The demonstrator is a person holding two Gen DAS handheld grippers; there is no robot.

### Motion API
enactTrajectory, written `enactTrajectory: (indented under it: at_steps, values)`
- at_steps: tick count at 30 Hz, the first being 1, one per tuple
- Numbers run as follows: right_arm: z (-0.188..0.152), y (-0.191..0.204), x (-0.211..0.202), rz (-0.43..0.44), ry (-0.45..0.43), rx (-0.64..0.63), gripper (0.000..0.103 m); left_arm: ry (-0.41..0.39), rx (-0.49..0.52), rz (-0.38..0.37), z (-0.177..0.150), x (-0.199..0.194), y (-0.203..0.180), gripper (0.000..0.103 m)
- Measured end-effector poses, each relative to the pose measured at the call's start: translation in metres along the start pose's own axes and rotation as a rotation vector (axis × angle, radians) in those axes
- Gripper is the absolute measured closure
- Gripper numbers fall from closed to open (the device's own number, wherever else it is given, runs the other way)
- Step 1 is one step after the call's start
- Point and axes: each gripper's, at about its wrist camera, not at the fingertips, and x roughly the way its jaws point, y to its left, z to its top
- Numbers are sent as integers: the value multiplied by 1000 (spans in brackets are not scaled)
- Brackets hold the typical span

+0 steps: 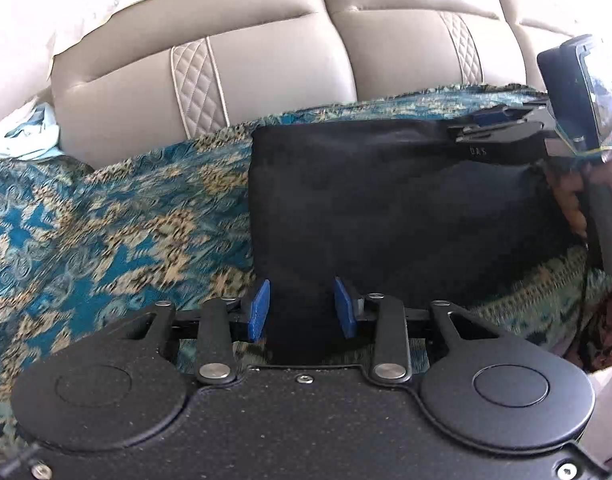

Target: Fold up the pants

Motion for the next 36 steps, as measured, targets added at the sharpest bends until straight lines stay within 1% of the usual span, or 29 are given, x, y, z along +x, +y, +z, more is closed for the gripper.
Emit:
enactTrajectory:
  at_steps: [1, 2, 3, 4, 5, 6, 8, 10, 12, 14, 16, 18, 20, 21, 24, 25, 26, 29, 31, 36]
  values:
    - [0, -1, -3, 14, -7, 8, 38, 18, -10, 3, -1, -3, 1, 69]
    - [0, -3, -7, 34, -16, 24, 33, 31, -21, 1, -3, -7, 3, 69]
    - [1, -7, -11, 55, -23, 43, 30, 34, -30, -4, -3, -12, 5, 68]
    - [2, -11, -15, 77, -28, 68, 29, 34, -40, -14, -2, -16, 9, 64]
    - [3, -15, -18, 89, -29, 85, 25, 32, -55, -23, 0, -18, 14, 60]
    - [4, -20, -21, 89, -32, 99, 20, 28, -79, -33, 4, -19, 20, 59]
    - [8, -30, -24, 55, -42, 121, 18, 22, -138, -48, 15, -15, 37, 56]
    - [9, -46, -25, 23, -33, 168, 17, 18, -207, -72, 30, -5, 54, 55]
    - [8, -62, -21, -5, 0, 218, 17, 10, -248, -88, 45, 9, 68, 54]
    - [5, -76, -14, -28, 56, 252, 16, 7, -271, -90, 59, 25, 75, 54]
    - [5, -87, -7, 21, 110, 276, 16, 18, -288, -102, 72, 45, 81, 54]
    - [4, -93, -3, 68, 138, 284, 16, 36, -304, -121, 84, 65, 85, 54]
    - [3, -102, 2, 132, 172, 291, 16, 57, -315, -146, 92, 82, 87, 54]
    - [2, -107, 6, 161, 187, 313, 19, 63, -316, -161, 96, 90, 88, 54]
    - [-4, -127, 19, 259, 243, 435, 19, 87, -329, -196, 104, 111, 92, 54]
    - [-5, -132, 22, 286, 242, 449, 19, 100, -337, -201, 105, 118, 94, 55]
    - [-4, -134, 25, 307, 247, 439, 19, 112, -343, -204, 107, 124, 95, 57]
    - [-4, -137, 29, 355, 245, 394, 20, 145, -346, -222, 110, 140, 97, 59]
    - [-4, -140, 30, 376, 240, 399, 20, 154, -337, -235, 110, 147, 95, 60]
    - [-6, -141, 27, 383, 220, 407, 23, 158, -321, -255, 113, 159, 89, 59]
